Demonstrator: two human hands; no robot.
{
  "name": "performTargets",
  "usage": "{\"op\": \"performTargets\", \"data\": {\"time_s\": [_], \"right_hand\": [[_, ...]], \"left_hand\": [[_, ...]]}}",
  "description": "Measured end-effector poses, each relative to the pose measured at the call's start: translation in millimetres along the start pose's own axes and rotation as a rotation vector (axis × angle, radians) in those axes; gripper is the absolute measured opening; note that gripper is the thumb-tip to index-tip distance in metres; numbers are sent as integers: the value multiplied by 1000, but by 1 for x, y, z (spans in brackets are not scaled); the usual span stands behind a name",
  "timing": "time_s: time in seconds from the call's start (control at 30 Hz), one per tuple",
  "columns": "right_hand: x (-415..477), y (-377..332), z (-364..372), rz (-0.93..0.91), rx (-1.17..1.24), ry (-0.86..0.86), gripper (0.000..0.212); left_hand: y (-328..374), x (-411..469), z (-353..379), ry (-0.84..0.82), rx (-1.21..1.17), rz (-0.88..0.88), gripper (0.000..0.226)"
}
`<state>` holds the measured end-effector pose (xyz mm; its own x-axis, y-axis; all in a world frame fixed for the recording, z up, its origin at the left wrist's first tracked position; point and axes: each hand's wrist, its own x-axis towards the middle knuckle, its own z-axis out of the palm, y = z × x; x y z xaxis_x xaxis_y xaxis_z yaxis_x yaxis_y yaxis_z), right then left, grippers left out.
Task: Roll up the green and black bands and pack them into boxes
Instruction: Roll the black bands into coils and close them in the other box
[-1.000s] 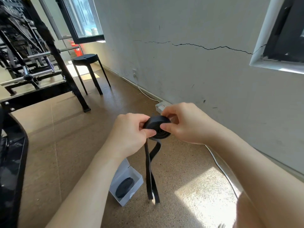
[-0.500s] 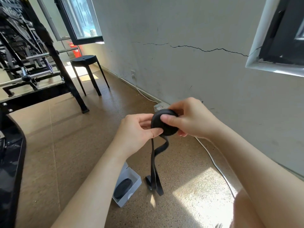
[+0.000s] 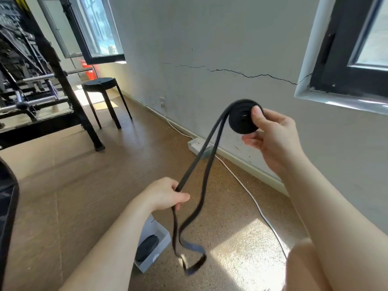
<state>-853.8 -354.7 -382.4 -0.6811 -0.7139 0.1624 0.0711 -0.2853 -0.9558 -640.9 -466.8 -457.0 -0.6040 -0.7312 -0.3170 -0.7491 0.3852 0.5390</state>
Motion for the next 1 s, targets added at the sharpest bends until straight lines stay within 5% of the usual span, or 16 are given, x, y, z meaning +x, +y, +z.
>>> {"op": "performTargets", "data": {"time_s": [0.1,0.17,0.27,0.37,0.47,0.63,0.8,1.0], "right_hand": [[-1,-2,-9,-66,-126,-29,11],[-5,0,-8,-101,-190,-94,7],[-9,0,-5,-121,-236,-173,9],[-13,0,-2,-131,-261,-244,8],[-16,2,2,-136,-281,-307,7],[-18,8,10,-134,-351,-384,8],[-19,12,16,-79,-328,-388,9],[-20,14,24,-23,-283,-411,11]], "left_hand": [[-3,1,2,-168,58,-77,33],[2,2,4,-232,126,-70,65],[22,0,6,-38,21,104,90],[50,-12,-6,244,-435,423,76],[68,-24,-13,328,-724,597,58],[70,-28,-11,514,-730,591,22],[59,-29,-20,625,-480,516,26],[55,-36,-29,560,-500,446,30]]}}
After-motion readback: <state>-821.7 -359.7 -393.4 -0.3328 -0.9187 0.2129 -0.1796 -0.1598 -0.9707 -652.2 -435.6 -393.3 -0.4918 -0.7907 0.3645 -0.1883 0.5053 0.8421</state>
